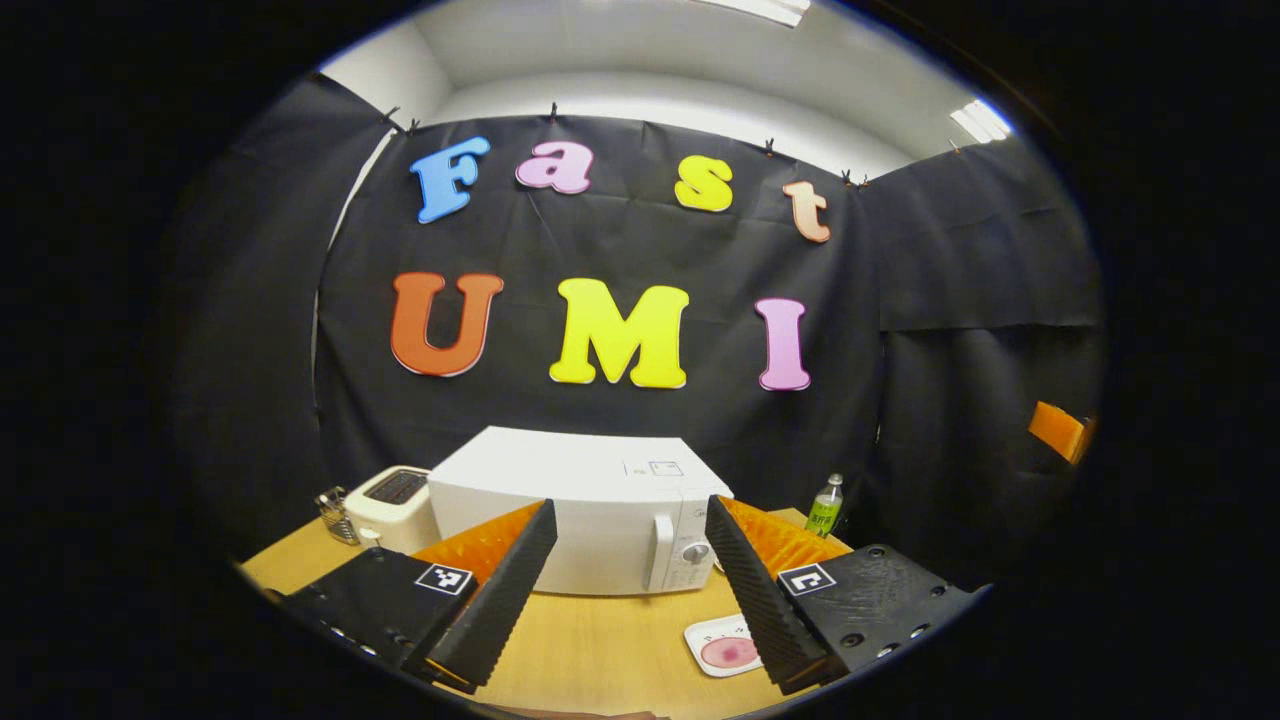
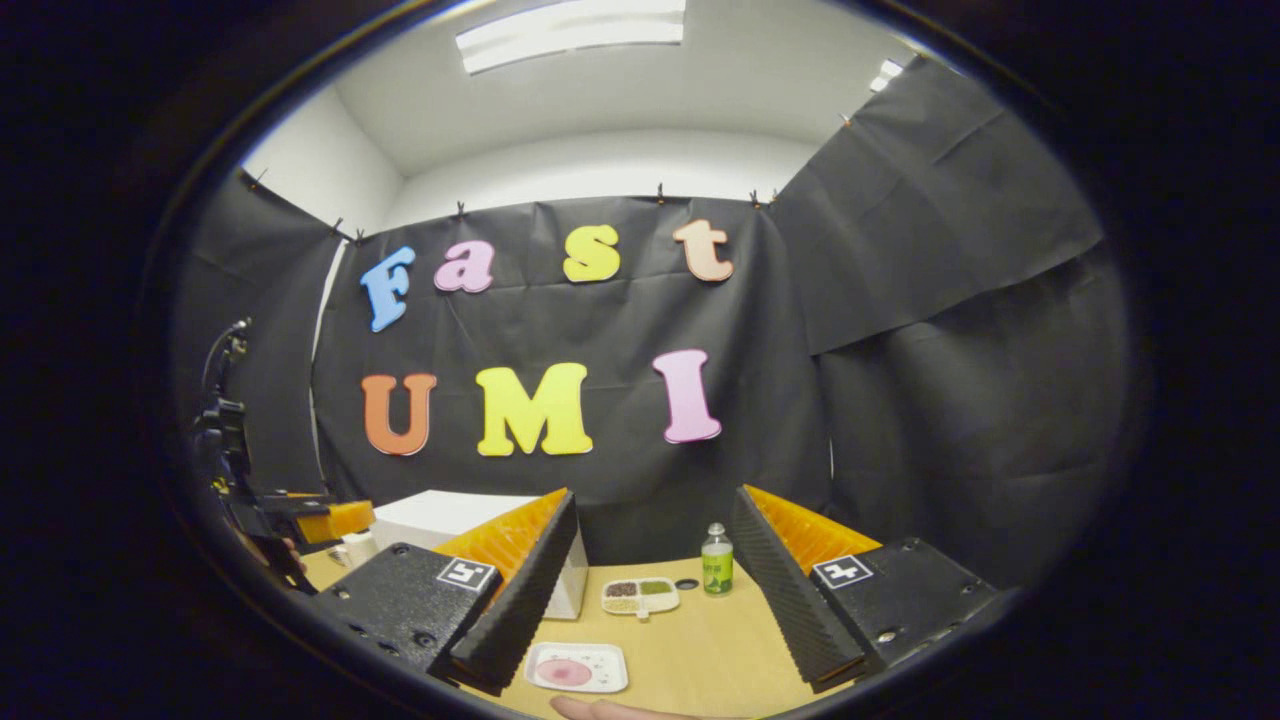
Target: Open the microwave oven with the left hand, put the food in, and close the microwave oven.
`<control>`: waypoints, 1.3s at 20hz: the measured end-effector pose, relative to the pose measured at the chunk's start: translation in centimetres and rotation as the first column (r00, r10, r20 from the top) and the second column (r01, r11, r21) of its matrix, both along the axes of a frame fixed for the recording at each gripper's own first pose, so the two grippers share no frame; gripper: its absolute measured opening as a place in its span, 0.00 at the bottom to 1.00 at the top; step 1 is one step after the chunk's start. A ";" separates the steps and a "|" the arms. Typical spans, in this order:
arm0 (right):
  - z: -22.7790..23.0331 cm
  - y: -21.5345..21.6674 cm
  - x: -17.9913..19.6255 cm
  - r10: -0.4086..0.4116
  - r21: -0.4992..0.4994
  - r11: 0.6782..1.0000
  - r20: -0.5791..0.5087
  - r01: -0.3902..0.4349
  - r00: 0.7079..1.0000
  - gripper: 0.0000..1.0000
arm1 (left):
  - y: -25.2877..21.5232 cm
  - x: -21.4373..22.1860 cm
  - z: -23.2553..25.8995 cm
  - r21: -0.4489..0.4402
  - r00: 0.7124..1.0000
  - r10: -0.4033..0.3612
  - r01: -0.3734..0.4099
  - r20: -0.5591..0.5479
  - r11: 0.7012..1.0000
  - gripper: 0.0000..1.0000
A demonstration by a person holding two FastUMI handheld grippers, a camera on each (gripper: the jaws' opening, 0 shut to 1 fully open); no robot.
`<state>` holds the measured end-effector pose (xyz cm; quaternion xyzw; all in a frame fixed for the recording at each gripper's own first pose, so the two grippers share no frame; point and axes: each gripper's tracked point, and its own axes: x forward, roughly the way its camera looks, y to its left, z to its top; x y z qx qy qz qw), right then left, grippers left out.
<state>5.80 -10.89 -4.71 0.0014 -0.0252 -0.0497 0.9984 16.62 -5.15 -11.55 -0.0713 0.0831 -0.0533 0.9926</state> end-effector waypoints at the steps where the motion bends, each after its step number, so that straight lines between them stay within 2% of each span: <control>1: -0.5 -0.5 0.4 -0.002 0.002 1.000 -0.007 0.002 1.000 1.00 | -0.4 1.3 -1.0 0.007 1.000 0.007 -0.007 -0.007 1.000 0.95; 2: -1.0 -1.0 0.7 0.000 0.004 1.000 -0.014 0.000 1.000 1.00 | -0.6 2.7 -2.3 0.022 1.000 0.024 -0.024 -0.017 0.999 0.95; 3: -1.4 -1.4 1.0 0.002 0.003 1.000 -0.021 -0.002 1.000 0.91 | -1.3 4.3 -3.7 0.028 0.999 0.021 -0.020 -0.024 0.999 0.95; 5: -2.6 -2.5 1.5 -0.001 -0.003 1.000 -0.043 0.001 0.999 0.91 | -3.5 7.1 -6.8 0.005 0.998 -0.019 0.020 -0.063 1.000 0.95; 6: -3.2 -3.2 1.8 -0.009 0.008 1.000 -0.055 0.009 0.998 1.00 | -3.9 8.3 -8.3 0.002 0.996 -0.016 0.017 -0.087 1.000 0.95; 7: -3.8 -3.6 2.0 -0.009 0.019 1.000 -0.071 0.010 0.997 0.91 | -4.2 9.5 -9.7 0.002 0.995 -0.015 0.016 -0.103 1.000 0.82; 8: -4.3 -4.0 2.2 -0.003 0.024 1.000 -0.088 0.005 0.996 1.00 | -4.7 10.5 -11.2 0.000 0.992 -0.017 0.018 -0.123 1.000 0.95; 9: -4.6 -4.3 2.5 0.000 0.021 1.000 -0.097 0.002 0.995 1.00 | -5.2 11.5 -12.6 0.003 0.990 -0.017 0.018 -0.138 1.000 0.94; 10: -4.8 -4.8 2.7 -0.003 0.011 1.000 -0.096 0.004 0.995 0.90 | -5.5 12.4 -13.7 0.001 0.990 -0.016 0.016 -0.142 1.000 0.93; 12: -5.3 -6.2 3.1 -0.022 -0.008 1.000 -0.102 0.022 0.995 0.90 | -6.2 14.0 -16.1 0.000 0.986 -0.014 0.015 -0.166 1.000 0.93; 13: -5.8 -6.5 3.4 -0.025 -0.007 1.000 -0.109 0.025 0.994 0.90 | -6.3 14.6 -17.1 0.005 0.984 -0.010 0.011 -0.175 1.000 0.88; 14: -6.2 -6.7 3.7 -0.023 0.001 1.000 -0.116 0.024 0.993 1.00 | -6.2 15.4 -17.6 0.019 0.986 -0.001 0.004 -0.167 1.000 0.86; 15: -6.5 -7.0 3.8 -0.023 0.012 1.000 -0.116 0.025 0.993 0.90 | -6.0 16.1 -18.1 0.046 0.987 0.013 -0.006 -0.159 0.999 0.67; 16: -6.7 -7.2 3.9 -0.023 0.022 0.999 -0.113 0.026 0.993 1.00 | -5.5 16.3 -18.4 0.073 0.987 0.036 -0.025 -0.160 0.997 0.80; 19: -7.5 -7.4 4.3 -0.014 0.035 0.999 -0.104 0.018 0.994 1.00 | -5.3 16.8 -18.6 0.112 0.988 0.070 -0.055 -0.138 0.992 0.66; 20: -7.5 -7.3 4.6 -0.008 0.029 1.000 -0.099 0.010 0.995 0.90 | -5.3 16.8 -18.5 0.125 0.989 0.079 -0.064 -0.122 0.990 0.67; 21: -7.8 -7.2 4.8 -0.002 0.023 1.000 -0.094 0.004 0.996 1.00 | -5.1 16.8 -18.7 0.142 0.988 0.091 -0.074 -0.121 0.987 0.65; 26: -9.3 -7.7 5.6 0.015 0.017 1.000 -0.105 -0.014 0.994 1.00 | -5.3 16.8 -19.0 0.155 0.989 0.111 -0.095 -0.098 0.983 0.65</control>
